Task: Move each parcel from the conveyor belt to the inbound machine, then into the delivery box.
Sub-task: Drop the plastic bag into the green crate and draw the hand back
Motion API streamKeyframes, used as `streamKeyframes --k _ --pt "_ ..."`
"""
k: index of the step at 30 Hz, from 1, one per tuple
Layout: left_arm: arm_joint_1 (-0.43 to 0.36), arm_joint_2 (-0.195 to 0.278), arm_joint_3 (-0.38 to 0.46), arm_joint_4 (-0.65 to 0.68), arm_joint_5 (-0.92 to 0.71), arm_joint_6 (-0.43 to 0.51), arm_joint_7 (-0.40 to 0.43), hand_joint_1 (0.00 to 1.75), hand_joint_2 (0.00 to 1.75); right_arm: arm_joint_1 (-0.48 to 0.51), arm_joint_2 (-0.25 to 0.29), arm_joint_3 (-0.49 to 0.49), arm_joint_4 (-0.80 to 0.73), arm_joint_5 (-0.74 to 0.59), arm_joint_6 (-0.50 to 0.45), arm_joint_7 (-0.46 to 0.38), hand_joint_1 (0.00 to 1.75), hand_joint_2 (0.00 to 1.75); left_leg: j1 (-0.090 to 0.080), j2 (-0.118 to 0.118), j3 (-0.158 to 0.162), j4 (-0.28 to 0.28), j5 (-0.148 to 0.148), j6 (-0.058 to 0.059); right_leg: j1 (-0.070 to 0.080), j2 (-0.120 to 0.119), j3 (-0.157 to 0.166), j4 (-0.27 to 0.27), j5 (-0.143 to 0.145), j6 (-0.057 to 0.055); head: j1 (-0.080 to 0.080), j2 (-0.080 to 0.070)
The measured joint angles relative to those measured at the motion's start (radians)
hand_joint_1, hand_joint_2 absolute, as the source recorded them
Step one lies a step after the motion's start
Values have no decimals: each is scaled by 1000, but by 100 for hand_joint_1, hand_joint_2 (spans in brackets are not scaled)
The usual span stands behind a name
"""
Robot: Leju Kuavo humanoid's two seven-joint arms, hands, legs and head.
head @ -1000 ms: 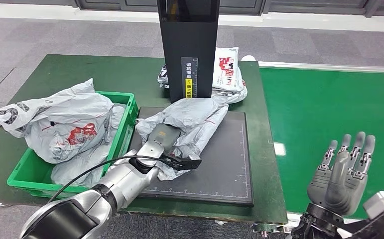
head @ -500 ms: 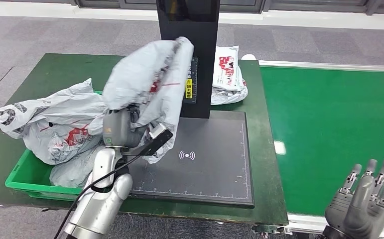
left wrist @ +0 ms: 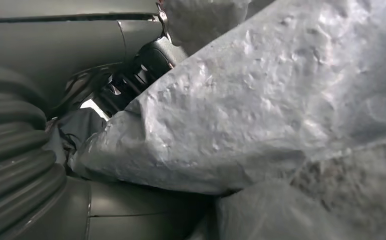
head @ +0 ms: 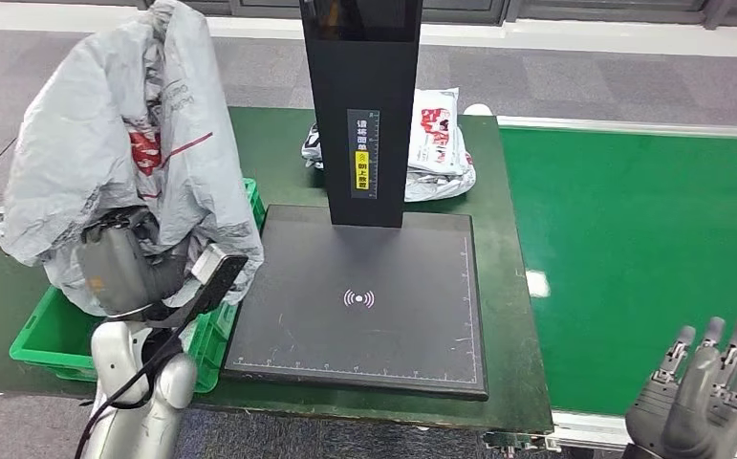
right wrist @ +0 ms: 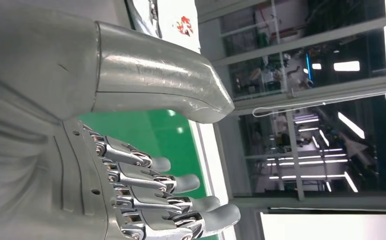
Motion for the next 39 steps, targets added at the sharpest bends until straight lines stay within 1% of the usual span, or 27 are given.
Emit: streamKeyframes --k 2,3,6,9,10,11,14,15,17,20,22,24,27,29,32,33,34,36,37,38,39 --pt "-2 9 33 -14 -68 -36 27 175 175 4 6 -5 0 6 11 3 0 175 0 0 0 0 0 0 0 0 0 0 0 0 0 0" --pt "-7 23 46 -14 -97 -62 54 175 175 5 9 -6 0 9 16 5 0 175 0 0 0 0 0 0 0 0 0 0 0 0 0 0" --pt "-24 93 64 -8 -130 -123 154 175 175 6 17 -8 0 12 29 10 0 175 1 2 1 0 0 -1 1 1 -1 0 1 -1 0 0" --pt "-34 152 71 0 -131 -140 198 175 175 7 20 -11 0 12 33 12 0 175 2 2 1 0 1 -2 2 1 -1 0 1 -2 0 0" --pt "-38 173 69 3 -131 -151 228 175 175 6 21 -12 -1 12 34 12 0 175 2 1 1 0 1 -2 3 1 -1 0 1 -2 0 0" --pt "-45 201 57 9 -131 -169 276 175 175 5 23 -13 -1 12 36 12 0 175 3 1 1 0 1 -2 3 0 -1 0 1 -3 0 0" --pt "-92 319 -32 51 -131 -249 454 175 175 3 28 -19 0 12 44 12 0 175 3 1 0 0 2 -3 4 1 -2 0 1 -4 0 0" --pt "-115 356 -68 74 -131 -281 492 175 175 3 30 -22 0 12 49 11 0 175 4 1 0 0 2 -3 4 1 -2 0 2 -4 0 0" --pt "-161 415 -134 133 -132 -354 528 175 175 1 31 -28 0 11 61 9 0 175 4 1 0 0 2 -4 4 0 -1 0 2 -4 0 0" --pt "-234 478 -232 240 -132 -475 529 175 175 -4 33 -29 0 8 71 7 0 175 4 1 0 0 3 -5 4 1 -2 0 2 -5 0 0" --pt "-281 498 -287 320 -132 -564 499 175 175 -6 35 -30 2 8 75 6 0 175 4 2 0 0 3 -5 4 1 -2 0 3 -5 0 0" --pt "-316 509 -327 396 -132 -639 456 175 175 -8 37 -36 3 7 82 5 0 175 4 2 0 0 3 -5 4 2 -2 0 3 -5 0 0" --pt "-351 520 -371 483 -132 -712 399 175 175 -8 42 -54 4 7 92 2 0 175 4 2 0 0 3 -5 4 2 -2 0 3 -5 0 0" --pt "-375 523 -388 528 -132 -765 344 175 175 -9 45 -65 5 7 99 0 0 175 4 1 1 0 3 -5 4 2 0 0 2 -5 0 0" --pt "-413 523 -391 584 -133 -834 262 175 175 -11 48 -78 6 5 111 0 0 175 4 0 4 -2 0 -6 4 0 6 0 0 -5 0 0" --pt "-422 523 -391 599 -133 -847 247 154 175 -13 48 -80 8 5 113 1 0 175 4 0 6 -2 -2 -6 4 0 10 0 -2 -6 0 0" --pt "-428 523 -391 612 -133 -857 241 115 175 -14 49 -82 9 4 115 1 0 175 4 0 9 -3 -5 -7 3 0 15 0 -4 -6 0 0" --pt "-429 526 -390 626 -133 -884 251 27 175 -15 49 -83 14 4 119 4 0 175 3 1 16 -4 -10 -8 4 1 24 0 -9 -8 0 0" --pt "-419 530 -387 626 -133 -904 263 4 131 -15 49 -83 16 3 121 6 0 175 3 3 20 -4 -11 -9 4 2 28 0 -10 -8 0 0" --pt "-400 537 -381 621 -133 -925 277 0 87 -15 49 -83 18 2 123 8 0 175 3 4 22 -4 -11 -10 4 3 29 0 -11 -9 0 0" --pt "-374 544 -372 610 -133 -940 287 0 44 -15 49 -83 20 1 124 10 0 175 4 5 25 -4 -10 -11 4 5 28 1 -10 -11 0 0"
